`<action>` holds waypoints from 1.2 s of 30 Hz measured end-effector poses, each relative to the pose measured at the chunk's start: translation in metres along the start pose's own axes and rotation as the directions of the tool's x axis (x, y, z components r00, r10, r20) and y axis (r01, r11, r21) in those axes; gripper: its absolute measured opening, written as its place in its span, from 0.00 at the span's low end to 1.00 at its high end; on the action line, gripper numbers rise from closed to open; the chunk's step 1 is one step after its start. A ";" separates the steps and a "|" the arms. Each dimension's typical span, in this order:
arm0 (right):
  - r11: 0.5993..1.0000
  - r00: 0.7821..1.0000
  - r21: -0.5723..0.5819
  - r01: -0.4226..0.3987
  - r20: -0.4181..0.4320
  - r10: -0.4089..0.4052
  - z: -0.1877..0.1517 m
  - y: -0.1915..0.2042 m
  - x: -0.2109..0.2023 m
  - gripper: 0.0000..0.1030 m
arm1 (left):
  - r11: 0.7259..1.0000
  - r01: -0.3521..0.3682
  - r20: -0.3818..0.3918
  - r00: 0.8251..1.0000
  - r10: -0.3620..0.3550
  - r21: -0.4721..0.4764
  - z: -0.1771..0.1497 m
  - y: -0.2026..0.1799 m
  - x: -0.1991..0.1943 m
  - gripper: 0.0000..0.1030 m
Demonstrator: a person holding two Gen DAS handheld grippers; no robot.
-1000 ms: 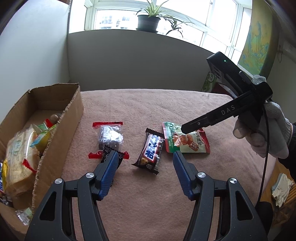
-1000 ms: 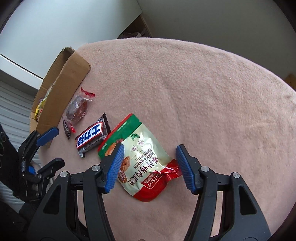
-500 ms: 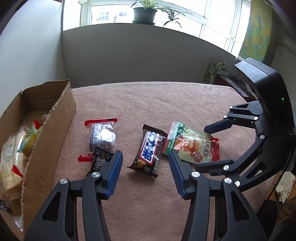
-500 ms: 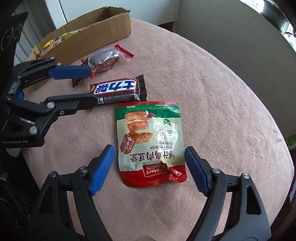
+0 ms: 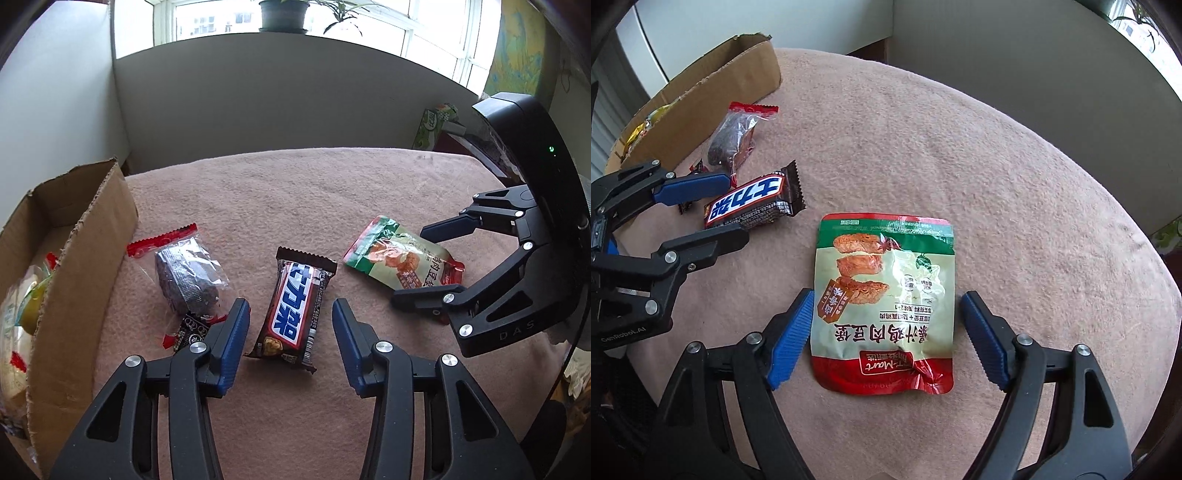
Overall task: Organize snacks
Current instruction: 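Close the left tool on the chocolate bar while the right tool closes on the pouch, then carry the bar and pouch over the box and open both tools to drop them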
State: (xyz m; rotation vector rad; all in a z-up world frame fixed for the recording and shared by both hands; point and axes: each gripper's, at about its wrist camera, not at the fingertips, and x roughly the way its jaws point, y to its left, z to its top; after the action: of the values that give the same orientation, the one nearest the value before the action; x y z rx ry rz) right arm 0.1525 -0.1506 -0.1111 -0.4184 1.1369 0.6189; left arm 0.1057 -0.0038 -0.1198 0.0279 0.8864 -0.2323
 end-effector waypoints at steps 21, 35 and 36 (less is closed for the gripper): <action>0.997 1.000 0.074 0.001 0.018 -0.002 -0.009 -0.004 -0.012 0.54 | 0.999 -0.010 -0.013 1.000 0.010 -0.033 0.000 0.000 0.002 0.26; 0.994 0.994 0.102 0.041 0.097 -0.051 -0.027 -0.006 -0.050 0.53 | 0.999 -0.005 0.112 0.994 0.010 -0.050 -0.005 0.006 -0.054 0.26; 0.994 0.993 0.101 0.038 0.106 -0.049 -0.027 -0.005 -0.052 0.53 | 0.999 -0.004 0.123 0.992 0.010 -0.051 -0.005 0.007 -0.059 0.26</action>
State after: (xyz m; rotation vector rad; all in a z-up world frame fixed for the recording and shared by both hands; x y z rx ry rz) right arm 0.1216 -0.1832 -0.0724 -0.3203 1.0480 0.5383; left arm 0.0674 0.0151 -0.0775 -0.0299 0.7684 -0.2026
